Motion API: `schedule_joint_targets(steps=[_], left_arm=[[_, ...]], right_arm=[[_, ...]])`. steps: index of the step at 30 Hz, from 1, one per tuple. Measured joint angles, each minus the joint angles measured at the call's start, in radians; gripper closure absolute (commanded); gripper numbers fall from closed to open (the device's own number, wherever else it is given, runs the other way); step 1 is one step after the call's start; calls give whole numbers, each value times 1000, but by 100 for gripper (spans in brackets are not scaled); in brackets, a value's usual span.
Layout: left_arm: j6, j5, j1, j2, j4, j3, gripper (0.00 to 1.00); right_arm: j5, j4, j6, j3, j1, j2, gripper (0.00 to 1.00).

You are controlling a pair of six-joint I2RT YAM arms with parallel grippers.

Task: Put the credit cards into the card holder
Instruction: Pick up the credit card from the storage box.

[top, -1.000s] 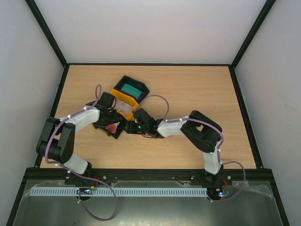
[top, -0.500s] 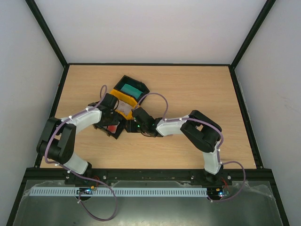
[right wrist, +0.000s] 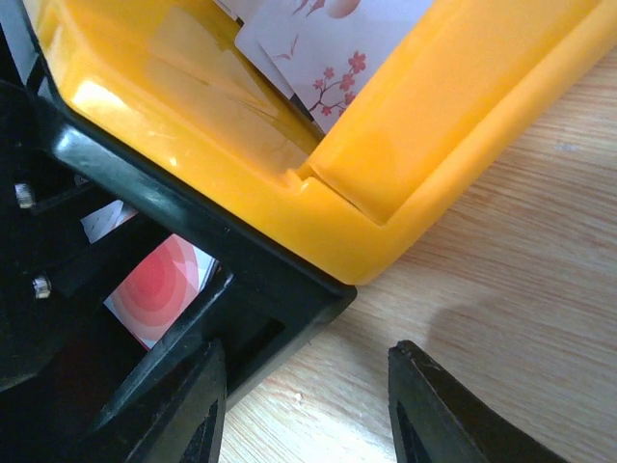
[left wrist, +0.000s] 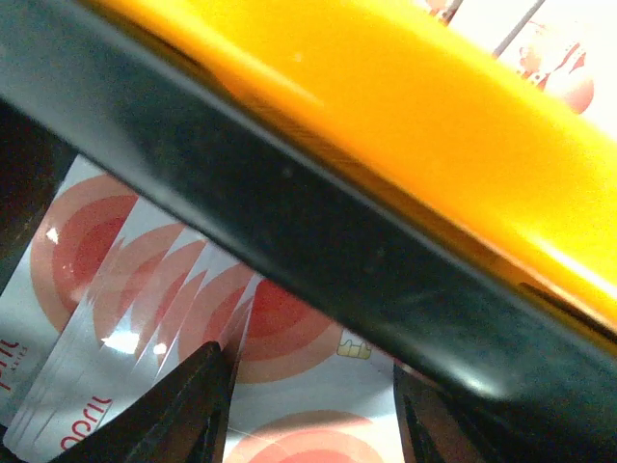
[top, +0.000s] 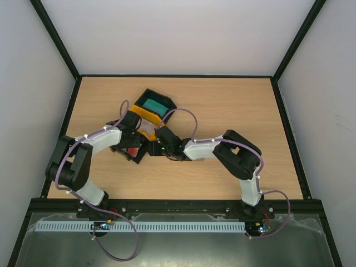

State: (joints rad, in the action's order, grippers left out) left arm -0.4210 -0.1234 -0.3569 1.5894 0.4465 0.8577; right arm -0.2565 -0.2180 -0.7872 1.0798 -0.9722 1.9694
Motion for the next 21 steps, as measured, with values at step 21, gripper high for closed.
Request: schedule_joint_targets(steps=[21], left_arm=[[-12, 229, 24, -107, -37, -24, 69]], right_arm=[[-37, 2, -10, 34, 0, 27, 56]])
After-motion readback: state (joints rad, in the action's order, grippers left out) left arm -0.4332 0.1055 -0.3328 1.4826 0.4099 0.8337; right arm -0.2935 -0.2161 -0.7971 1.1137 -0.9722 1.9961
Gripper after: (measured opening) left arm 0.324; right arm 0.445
